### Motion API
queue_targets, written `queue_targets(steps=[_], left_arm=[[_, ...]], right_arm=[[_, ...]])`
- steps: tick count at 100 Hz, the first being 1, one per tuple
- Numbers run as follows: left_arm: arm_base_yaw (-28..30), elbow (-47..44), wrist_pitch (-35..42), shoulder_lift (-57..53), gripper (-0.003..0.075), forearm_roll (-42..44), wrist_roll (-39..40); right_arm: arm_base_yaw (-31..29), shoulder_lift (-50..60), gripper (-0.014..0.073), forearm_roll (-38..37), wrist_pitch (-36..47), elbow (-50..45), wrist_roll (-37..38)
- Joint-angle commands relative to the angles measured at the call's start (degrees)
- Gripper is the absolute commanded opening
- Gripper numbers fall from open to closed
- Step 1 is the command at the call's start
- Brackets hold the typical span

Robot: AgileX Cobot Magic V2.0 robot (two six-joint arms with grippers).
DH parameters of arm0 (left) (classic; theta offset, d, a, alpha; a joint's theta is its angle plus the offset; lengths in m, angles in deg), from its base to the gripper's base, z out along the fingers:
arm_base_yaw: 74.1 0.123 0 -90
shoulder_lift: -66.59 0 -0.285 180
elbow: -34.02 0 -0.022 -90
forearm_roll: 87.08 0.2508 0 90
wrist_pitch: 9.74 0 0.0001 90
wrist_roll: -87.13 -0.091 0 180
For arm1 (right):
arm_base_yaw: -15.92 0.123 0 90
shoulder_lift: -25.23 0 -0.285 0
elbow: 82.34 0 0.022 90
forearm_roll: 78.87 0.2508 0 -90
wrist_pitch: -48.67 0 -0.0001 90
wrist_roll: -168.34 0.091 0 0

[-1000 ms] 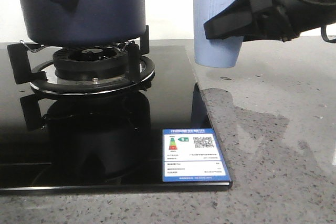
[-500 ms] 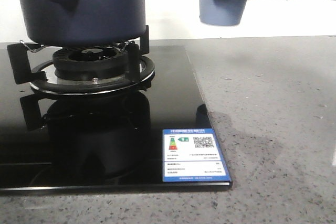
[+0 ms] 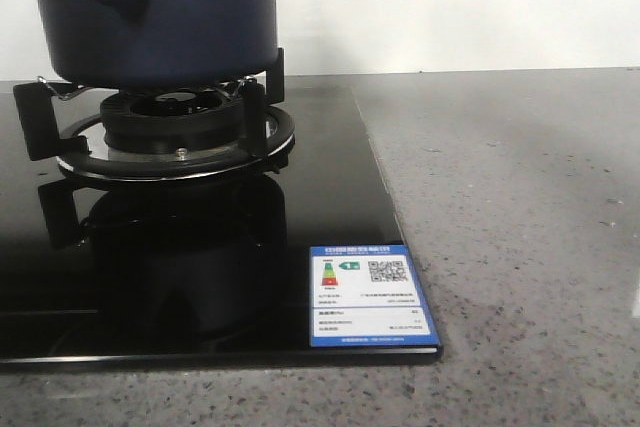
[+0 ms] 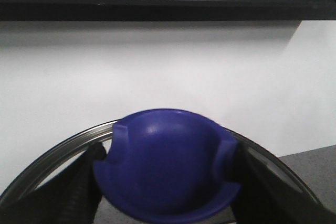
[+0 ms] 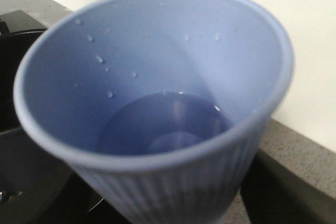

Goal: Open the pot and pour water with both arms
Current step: 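Lift the cup with the right gripper and carry it toward the pot, then tilt the cup over the open pot with the right gripper to pour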

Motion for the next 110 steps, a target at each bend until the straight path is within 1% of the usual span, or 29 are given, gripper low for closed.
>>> queue_targets(steps=[1,5,13,25,33,47,64,83,110], left_arm=[[0.1,2.4,4.8,-2.3,0.0417,-0.9,0.5],[0.1,2.4,5.0,-2.3,0.0417,-0.9,0.5],[0.1,2.4,5.2,-2.3,0.0417,-0.9,0.5],[0.1,2.4,5.2,-2.3,0.0417,0.2,0.5],[0.1,2.4,5.3,-2.3,0.0417,0.2,0.5],[0.1,2.4,6.0,-2.3,0.0417,0.4,0.5],[0.1,2.4,6.0,-2.3,0.0417,0.6,0.5],[0.1,2.4,6.0,-2.3,0.0417,0.6,0.5],[0.1,2.4,6.0,-2.3,0.0417,0.6,0.5]], right_arm=[[1.0,2.7,0.0308,-1.2,-1.2,4.1,2.7],[2.0,2.7,0.0308,-4.0,-1.1,5.2,4.1],[4.8,2.7,0.0308,-8.7,2.0,6.9,5.8],[9.9,2.6,0.0308,-11.8,7.3,8.7,6.2],[13.0,2.2,0.0308,-12.4,10.9,9.3,6.2],[17.0,1.3,0.0308,-15.2,16.9,10.6,6.2],[20.9,1.1,0.0308,-22.2,24.5,10.9,6.2],[22.5,0.8,0.0308,-27.7,30.5,10.9,6.2],[22.6,-0.8,0.0309,-34.6,32.9,10.9,6.2]])
